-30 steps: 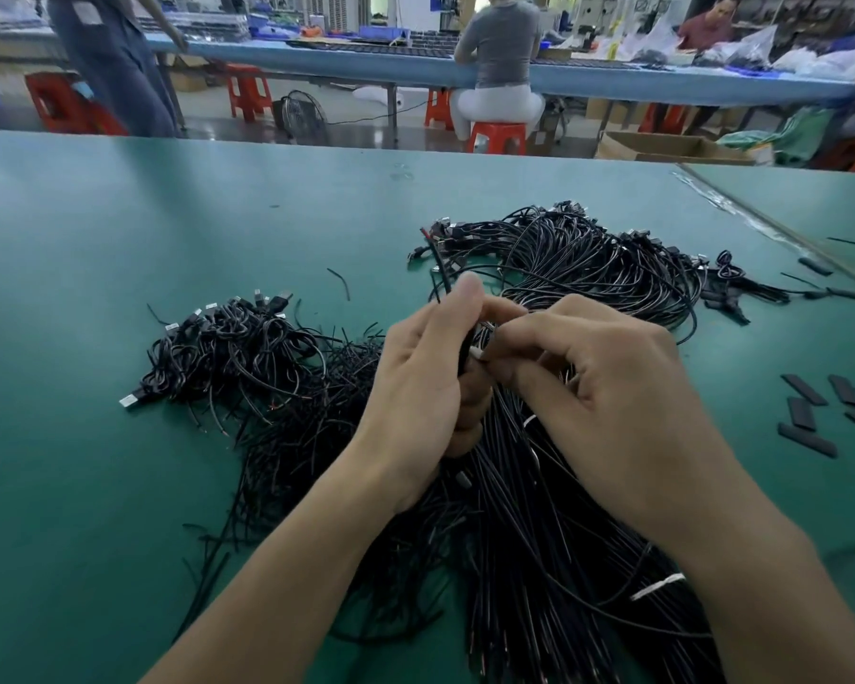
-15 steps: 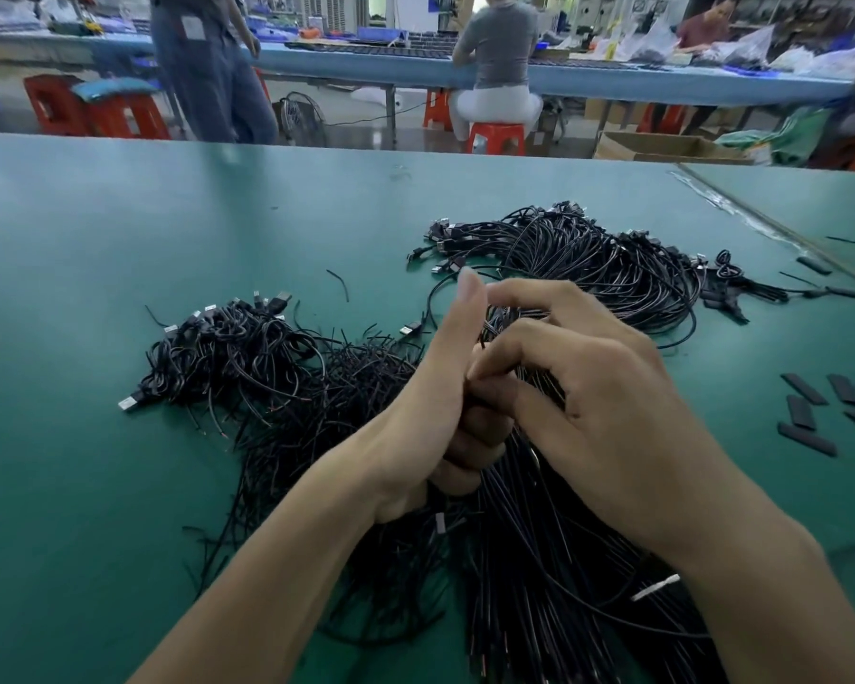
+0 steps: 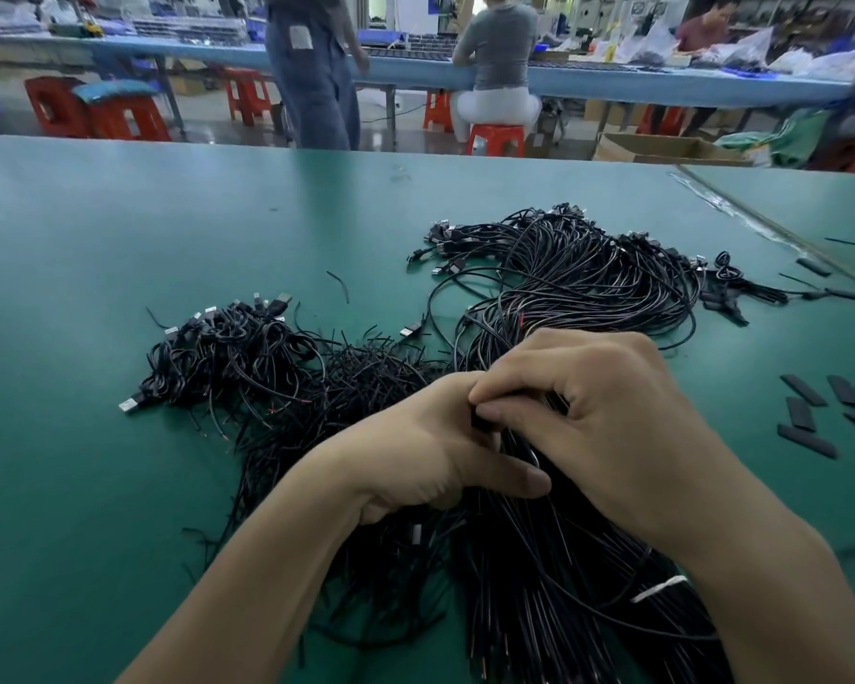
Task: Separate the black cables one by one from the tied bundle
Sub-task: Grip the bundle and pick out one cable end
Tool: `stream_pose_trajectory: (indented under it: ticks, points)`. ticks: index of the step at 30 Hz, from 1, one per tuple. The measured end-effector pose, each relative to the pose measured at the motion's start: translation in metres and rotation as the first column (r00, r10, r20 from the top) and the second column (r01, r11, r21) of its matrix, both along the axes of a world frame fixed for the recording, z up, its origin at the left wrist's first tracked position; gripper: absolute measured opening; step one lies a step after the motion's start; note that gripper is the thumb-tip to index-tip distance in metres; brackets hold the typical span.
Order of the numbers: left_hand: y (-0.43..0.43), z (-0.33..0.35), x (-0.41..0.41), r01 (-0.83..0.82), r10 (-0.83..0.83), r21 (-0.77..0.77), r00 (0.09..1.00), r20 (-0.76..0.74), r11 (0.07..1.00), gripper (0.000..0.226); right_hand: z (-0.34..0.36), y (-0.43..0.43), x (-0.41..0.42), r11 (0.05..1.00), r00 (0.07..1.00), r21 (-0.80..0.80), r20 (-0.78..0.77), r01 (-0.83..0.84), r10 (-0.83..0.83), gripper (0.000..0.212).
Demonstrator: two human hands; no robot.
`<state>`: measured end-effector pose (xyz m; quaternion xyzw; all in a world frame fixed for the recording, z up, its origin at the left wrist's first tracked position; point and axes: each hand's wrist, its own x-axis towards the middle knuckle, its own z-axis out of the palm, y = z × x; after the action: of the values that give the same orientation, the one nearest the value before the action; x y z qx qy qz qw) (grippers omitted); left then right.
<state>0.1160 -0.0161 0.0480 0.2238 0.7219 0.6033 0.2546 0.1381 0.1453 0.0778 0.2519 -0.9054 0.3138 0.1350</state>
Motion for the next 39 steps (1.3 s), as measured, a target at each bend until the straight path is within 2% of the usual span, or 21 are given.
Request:
stream_pose_trajectory:
  ticks: [4, 6, 7, 10, 12, 14, 17, 20, 22, 25, 28, 29, 32, 36, 39]
  points:
    - [0.004, 0.000, 0.000, -0.021, 0.019, -0.025, 0.996, -0.085, 0.999, 0.032, 0.000, -0.001, 0.001, 1.000, 1.000, 0.026, -0.002, 0.014, -0.014, 0.015]
    - [0.008, -0.005, -0.003, -0.100, 0.092, -0.045, 0.984, -0.155, 0.994, 0.014, -0.001, -0.002, 0.002, 0.999, 0.999, 0.034, -0.007, 0.032, -0.031, 0.016]
    - [0.009, -0.006, -0.004, -0.136, 0.125, -0.053, 0.977, -0.174, 0.989, 0.014, -0.001, -0.003, 0.002, 0.999, 0.999, 0.032, -0.014, 0.041, -0.040, 0.017]
    - [0.010, -0.008, -0.004, -0.182, 0.171, -0.046, 0.970, -0.173, 0.982, 0.010, -0.003, -0.007, 0.003, 0.996, 0.996, 0.048, -0.058, 0.070, -0.068, 0.018]
    - [0.010, -0.006, -0.002, -0.159, 0.158, -0.005, 0.983, -0.090, 0.987, 0.029, -0.004, -0.010, 0.002, 0.995, 0.993, 0.056, -0.086, 0.084, -0.079, 0.018]
    - [0.011, -0.003, 0.000, -0.183, 0.183, 0.060, 0.983, 0.010, 0.981, 0.022, -0.007, -0.012, 0.002, 0.996, 0.991, 0.015, -0.110, 0.084, -0.081, 0.019]
    - [0.014, -0.001, -0.001, -0.263, 0.227, 0.198, 0.956, 0.186, 0.944, 0.025, -0.010, -0.011, -0.001, 0.989, 0.988, -0.098, -0.102, 0.108, -0.118, 0.023]
    - [0.018, 0.008, -0.002, -0.368, 0.189, 0.422, 0.893, 0.408, 0.828, 0.022, -0.013, -0.014, -0.002, 0.956, 0.966, -0.216, -0.126, 0.197, -0.227, 0.027]
    - [0.021, 0.009, -0.002, -0.408, 0.195, 0.487, 0.882, 0.430, 0.772, 0.003, -0.014, -0.019, -0.001, 0.918, 0.958, -0.338, -0.122, 0.205, -0.259, 0.026]
    - [0.023, 0.001, -0.003, -0.456, 0.333, 0.496, 0.887, 0.319, 0.739, 0.016, -0.017, -0.019, -0.004, 0.847, 0.968, -0.490, -0.023, 0.207, -0.250, 0.027]
    - [0.021, -0.004, -0.005, -0.410, 0.430, 0.464, 0.900, 0.068, 0.785, 0.008, -0.019, -0.013, -0.009, 0.772, 0.964, -0.581, 0.103, 0.258, -0.244, 0.026]
    - [0.020, -0.006, -0.006, -0.398, 0.455, 0.448, 0.890, -0.023, 0.801, 0.005, -0.019, -0.012, -0.011, 0.758, 0.960, -0.592, 0.125, 0.275, -0.251, 0.026]
    - [0.021, -0.009, -0.006, -0.419, 0.530, 0.371, 0.801, -0.279, 0.829, 0.017, -0.020, -0.010, -0.013, 0.756, 0.945, -0.567, 0.173, 0.326, -0.278, 0.028]
    - [0.025, -0.011, -0.004, -0.480, 0.584, 0.341, 0.728, -0.358, 0.808, 0.014, -0.022, -0.007, -0.015, 0.713, 0.928, -0.597, 0.281, 0.368, -0.244, 0.029]
    - [0.025, -0.011, -0.003, -0.510, 0.607, 0.330, 0.667, -0.431, 0.794, 0.014, -0.017, -0.006, -0.017, 0.579, 0.909, -0.726, 0.410, 0.372, -0.070, 0.027]
